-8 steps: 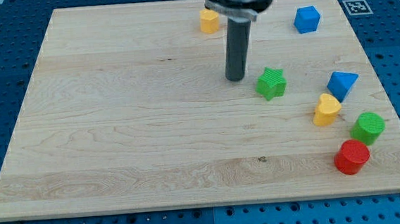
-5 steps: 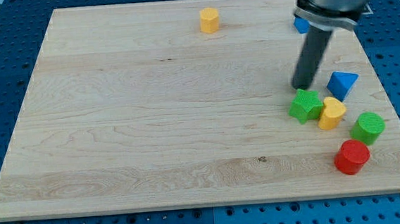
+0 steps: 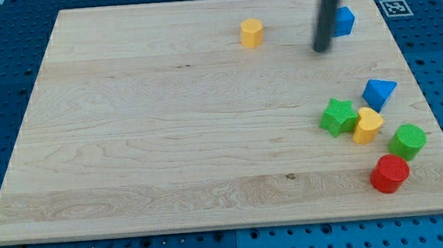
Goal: Move the yellow hexagon towards the green star
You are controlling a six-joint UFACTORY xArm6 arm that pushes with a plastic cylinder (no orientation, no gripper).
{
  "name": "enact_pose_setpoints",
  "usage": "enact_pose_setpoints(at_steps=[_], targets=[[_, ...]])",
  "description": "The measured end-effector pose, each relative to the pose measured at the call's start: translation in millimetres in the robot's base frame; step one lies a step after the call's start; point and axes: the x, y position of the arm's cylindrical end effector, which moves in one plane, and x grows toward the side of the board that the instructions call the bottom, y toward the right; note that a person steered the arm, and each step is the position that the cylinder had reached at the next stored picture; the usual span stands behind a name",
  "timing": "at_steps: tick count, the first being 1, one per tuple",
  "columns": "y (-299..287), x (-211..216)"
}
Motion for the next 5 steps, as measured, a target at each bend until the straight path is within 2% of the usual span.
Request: enact_pose_setpoints(at_steps=[1,2,3,4,5], targets=[[-3,-9],[-70,-68],[-176,-63],[-191,-106],[-243,-146]])
